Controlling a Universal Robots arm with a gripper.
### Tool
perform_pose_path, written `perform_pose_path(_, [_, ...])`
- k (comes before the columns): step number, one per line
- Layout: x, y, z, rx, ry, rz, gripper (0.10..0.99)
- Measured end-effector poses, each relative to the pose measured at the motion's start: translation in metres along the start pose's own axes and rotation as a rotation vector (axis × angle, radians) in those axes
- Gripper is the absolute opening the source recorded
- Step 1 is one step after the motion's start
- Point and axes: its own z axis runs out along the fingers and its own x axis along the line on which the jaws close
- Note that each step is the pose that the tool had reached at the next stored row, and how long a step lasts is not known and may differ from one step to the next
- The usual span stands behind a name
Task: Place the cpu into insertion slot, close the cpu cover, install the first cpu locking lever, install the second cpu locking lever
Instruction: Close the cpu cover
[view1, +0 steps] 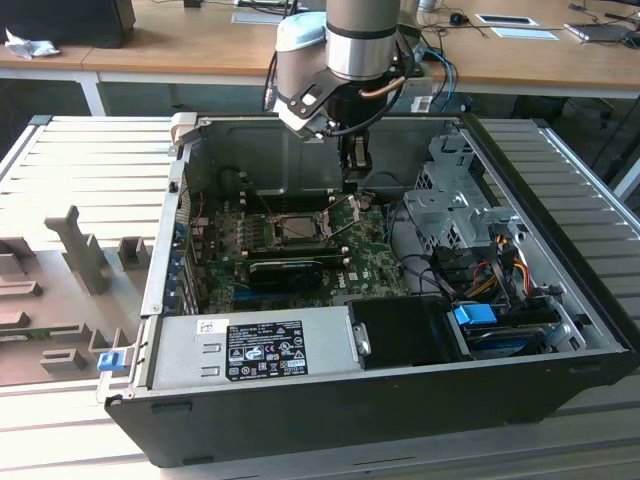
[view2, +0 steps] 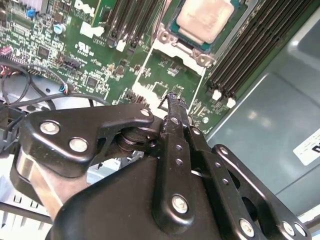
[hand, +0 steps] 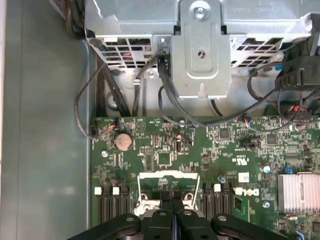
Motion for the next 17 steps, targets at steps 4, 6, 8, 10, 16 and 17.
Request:
perform_pose_path(4, [0.0003, 0.0089, 0.0006, 0.0, -0.0001, 0.0, 0.106])
perform_pose_path(6, [0.0004, 0.0133, 0.0008, 0.001, -0.0001, 0.0, 0.106])
perform_pose_path(8, [0.0003, 0.015, 0.001, 0.001, -0.0001, 0.0, 0.106])
perform_pose_path(10, [0.0004, 0.0192, 0.0015, 0.001, -0.0002, 0.0, 0.106])
perform_pose_path(16, [0.0004, 0.0212, 0.0053, 0.001, -0.0001, 0.0, 0.106])
perform_pose_path(17, [0.0004, 0.0211, 0.007, 0.001, -0.0001, 0.0, 0.106])
